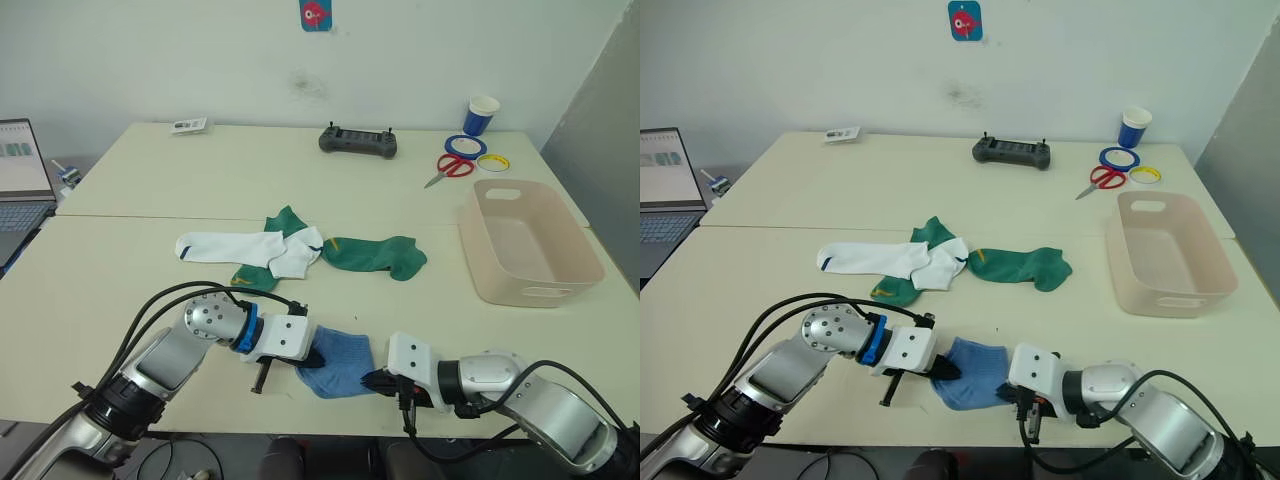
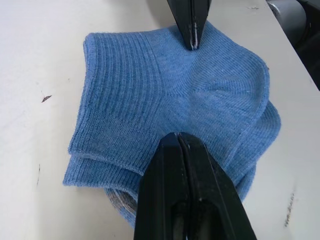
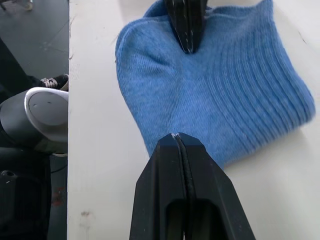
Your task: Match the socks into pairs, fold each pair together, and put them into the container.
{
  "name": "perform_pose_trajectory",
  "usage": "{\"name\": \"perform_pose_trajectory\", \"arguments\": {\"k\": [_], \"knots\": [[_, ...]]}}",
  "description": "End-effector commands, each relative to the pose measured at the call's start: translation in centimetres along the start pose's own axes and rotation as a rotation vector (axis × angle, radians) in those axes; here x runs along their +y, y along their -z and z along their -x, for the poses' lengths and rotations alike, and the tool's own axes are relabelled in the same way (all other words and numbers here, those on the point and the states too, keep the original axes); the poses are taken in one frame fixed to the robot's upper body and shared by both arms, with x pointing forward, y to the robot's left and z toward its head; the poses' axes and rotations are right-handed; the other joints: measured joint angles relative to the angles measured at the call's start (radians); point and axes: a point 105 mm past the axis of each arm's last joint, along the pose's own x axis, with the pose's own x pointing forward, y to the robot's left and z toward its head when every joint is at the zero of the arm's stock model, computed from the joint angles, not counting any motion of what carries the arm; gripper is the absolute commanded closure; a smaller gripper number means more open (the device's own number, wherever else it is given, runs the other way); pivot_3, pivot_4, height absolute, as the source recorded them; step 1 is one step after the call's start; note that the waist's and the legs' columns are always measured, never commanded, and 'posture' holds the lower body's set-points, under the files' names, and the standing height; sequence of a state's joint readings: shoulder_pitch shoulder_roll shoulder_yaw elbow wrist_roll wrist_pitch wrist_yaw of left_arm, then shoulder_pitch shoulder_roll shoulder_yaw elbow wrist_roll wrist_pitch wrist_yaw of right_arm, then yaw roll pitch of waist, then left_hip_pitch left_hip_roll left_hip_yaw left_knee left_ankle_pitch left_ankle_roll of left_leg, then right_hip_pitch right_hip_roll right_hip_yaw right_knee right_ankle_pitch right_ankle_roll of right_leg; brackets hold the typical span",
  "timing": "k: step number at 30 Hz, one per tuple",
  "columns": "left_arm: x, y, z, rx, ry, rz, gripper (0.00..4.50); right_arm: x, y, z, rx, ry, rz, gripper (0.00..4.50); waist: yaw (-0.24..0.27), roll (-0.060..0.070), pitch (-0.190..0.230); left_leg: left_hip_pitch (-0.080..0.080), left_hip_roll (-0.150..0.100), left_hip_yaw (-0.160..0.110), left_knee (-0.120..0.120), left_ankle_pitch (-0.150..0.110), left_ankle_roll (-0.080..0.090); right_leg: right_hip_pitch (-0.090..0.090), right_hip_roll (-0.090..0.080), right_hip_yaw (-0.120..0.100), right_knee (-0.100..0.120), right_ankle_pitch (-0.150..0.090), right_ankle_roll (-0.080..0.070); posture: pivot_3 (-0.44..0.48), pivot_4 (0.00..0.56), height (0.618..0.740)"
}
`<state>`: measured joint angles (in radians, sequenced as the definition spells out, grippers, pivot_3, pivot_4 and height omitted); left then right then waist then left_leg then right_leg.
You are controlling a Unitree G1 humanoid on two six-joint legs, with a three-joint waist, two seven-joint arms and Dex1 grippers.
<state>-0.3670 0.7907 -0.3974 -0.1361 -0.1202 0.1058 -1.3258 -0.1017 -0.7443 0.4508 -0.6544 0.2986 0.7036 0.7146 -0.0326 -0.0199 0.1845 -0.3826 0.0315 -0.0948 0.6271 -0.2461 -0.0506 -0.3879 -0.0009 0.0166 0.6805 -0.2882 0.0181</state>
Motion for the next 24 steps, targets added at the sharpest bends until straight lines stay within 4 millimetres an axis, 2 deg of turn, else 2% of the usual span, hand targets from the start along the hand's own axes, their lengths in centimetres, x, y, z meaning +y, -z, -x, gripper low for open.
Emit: {"name": "perform_pose_trajectory", "arguments": {"k": [1, 4, 6, 9, 12, 15, 18, 24], "knots": [[1.0, -1.8, 1.1, -0.049, -0.012, -0.005, 4.5, -0.8, -2.1, 1.1, -0.085, 0.083, 0.023, 4.45, 0.001, 0.0, 0.0, 0.0, 0.0, 0.0, 0.0, 0.0, 0.0, 0.0, 0.0, 0.0, 0.0, 0.0, 0.0, 0.0, 0.15, 0.74], [1.9, -3.8, 1.7, -0.095, -0.031, -0.001, 4.5, -0.8, -3.1, 1.9, -0.149, 0.104, -0.016, 4.45, 0.001, -0.001, 0.001, -0.002, -0.001, 0.0, 0.001, 0.0, 0.0, 0.0, 0.0, 0.0, 0.0, 0.0, 0.001, 0.0, 0.15, 0.74], [1.9, -3.7, 1.9, -0.078, -0.027, -0.011, 4.5, -1.3, -3.7, 2.4, -0.193, 0.169, -0.053, 4.45, 0.002, -0.001, 0.001, -0.003, -0.001, 0.0, 0.001, 0.0, 0.0, -0.001, 0.0, 0.0, -0.001, 0.0, 0.001, 0.0, 0.15, 0.74], [1.3, -1.7, 1.6, 0.003, -0.008, -0.051, 4.5, -1.7, -3.7, 2.8, -0.202, 0.236, -0.082, 4.45, 0.0, -0.001, 0.001, -0.003, -0.001, 0.0, 0.0, 0.0, 0.0, -0.001, 0.0, 0.0, -0.001, -0.001, 0.002, 0.0, 0.15, 0.74], [0.2, 0.6, 1.0, 0.053, 0.028, -0.048, 4.5, -1.8, -2.9, 2.8, -0.151, 0.269, -0.143, 4.45, -0.002, -0.001, 0.001, -0.001, 0.0, 0.001, 0.0, 0.0, 0.0, -0.001, 0.0, 0.002, -0.001, -0.001, 0.001, 0.0, 0.15, 0.74], [-0.4, 1.6, 0.5, 0.065, 0.035, -0.035, 4.5, -1.8, -2.3, 2.7, -0.095, 0.259, -0.203, 4.45, 0.003, -0.001, 0.001, -0.002, 0.0, 0.0, 0.0, 0.0, 0.0, -0.001, 0.0, 0.001, -0.001, -0.001, 0.001, 0.0, 0.15, 0.74], [-0.7, 2.5, 0.5, 0.087, 0.03, -0.011, 4.5, -1.6, -2.1, 2.6, -0.08, 0.205, -0.331, 3.9, 0.003, -0.001, 0.001, -0.001, -0.001, 0.0, 0.0, 0.0, 0.0, 0.0, -0.001, 0.001, -0.001, -0.001, 0.001, 0.0, 0.15, 0.74], [-2.0, 4.8, 1.5, 0.16, 0.047, 0.018, 4.5, -1.1, -1.6, 2.3, -0.077, 0.115, -0.595, 1.99, -0.002, 0.001, -0.001, 0.0, -0.001, 0.0, 0.0, 0.0, 0.0, 0.001, 0.0, 0.001, 0.0, 0.0, 0.001, 0.0, 0.15, 0.74]]}}
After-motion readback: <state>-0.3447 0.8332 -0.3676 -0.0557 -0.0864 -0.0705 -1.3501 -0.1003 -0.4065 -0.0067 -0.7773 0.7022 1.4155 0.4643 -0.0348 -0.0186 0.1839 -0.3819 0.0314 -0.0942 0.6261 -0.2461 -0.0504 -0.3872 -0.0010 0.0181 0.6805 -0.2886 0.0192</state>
